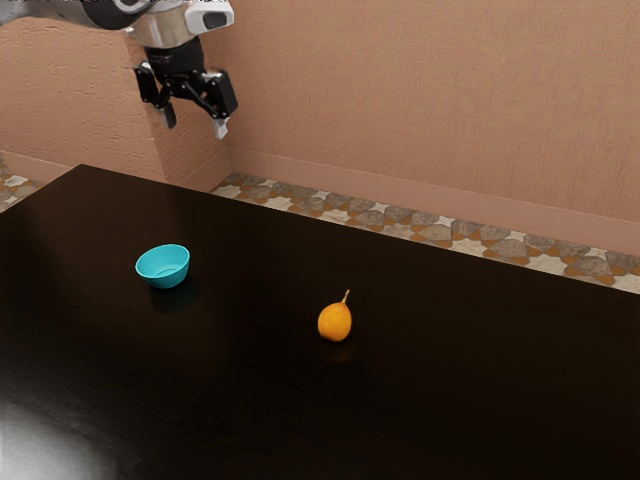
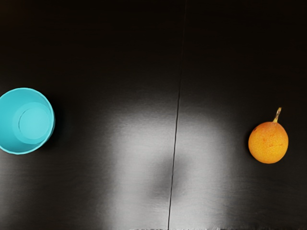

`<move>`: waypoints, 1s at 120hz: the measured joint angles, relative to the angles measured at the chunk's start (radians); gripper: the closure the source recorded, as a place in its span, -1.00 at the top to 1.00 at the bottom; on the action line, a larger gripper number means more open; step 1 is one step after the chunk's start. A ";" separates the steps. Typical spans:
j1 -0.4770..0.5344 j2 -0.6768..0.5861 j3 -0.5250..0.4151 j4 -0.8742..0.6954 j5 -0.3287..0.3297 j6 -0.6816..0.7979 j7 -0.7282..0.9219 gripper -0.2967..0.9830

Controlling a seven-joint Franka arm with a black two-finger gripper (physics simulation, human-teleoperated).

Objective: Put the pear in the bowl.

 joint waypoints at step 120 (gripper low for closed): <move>-0.021 0.135 -0.012 -0.104 -0.008 0.081 -0.003 0.54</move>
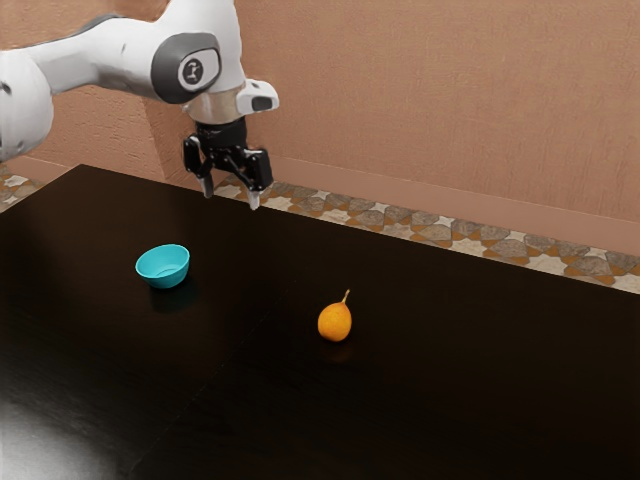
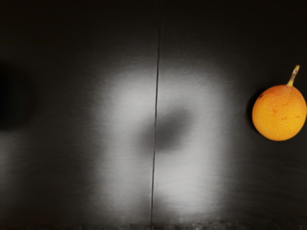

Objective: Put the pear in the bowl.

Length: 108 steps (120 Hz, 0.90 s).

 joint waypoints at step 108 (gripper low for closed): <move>-0.154 0.221 -0.002 -0.249 -0.147 0.538 0.000 0.47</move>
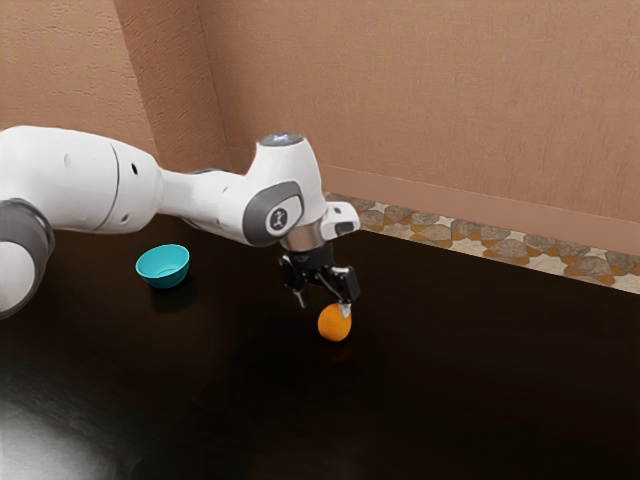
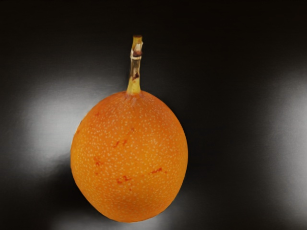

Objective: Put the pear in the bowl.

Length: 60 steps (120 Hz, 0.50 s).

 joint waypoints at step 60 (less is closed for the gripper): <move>0.002 0.085 0.003 0.032 -0.003 0.063 0.003 0.22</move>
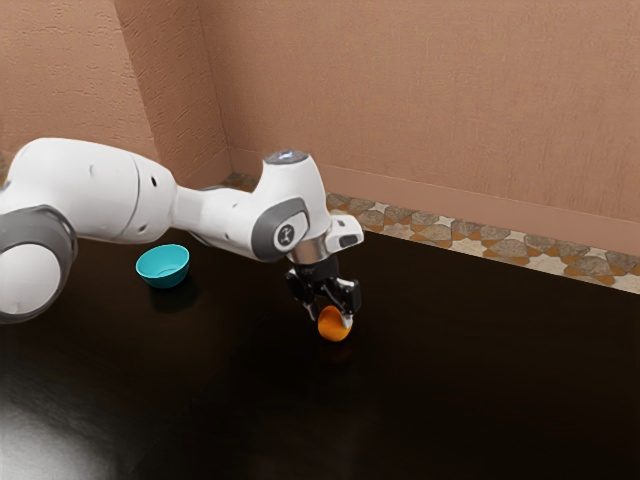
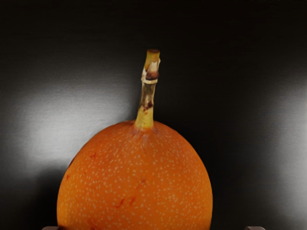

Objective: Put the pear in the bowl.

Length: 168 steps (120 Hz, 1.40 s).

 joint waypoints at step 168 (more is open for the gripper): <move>0.001 -0.130 0.177 0.038 0.045 -0.072 -0.046 -0.27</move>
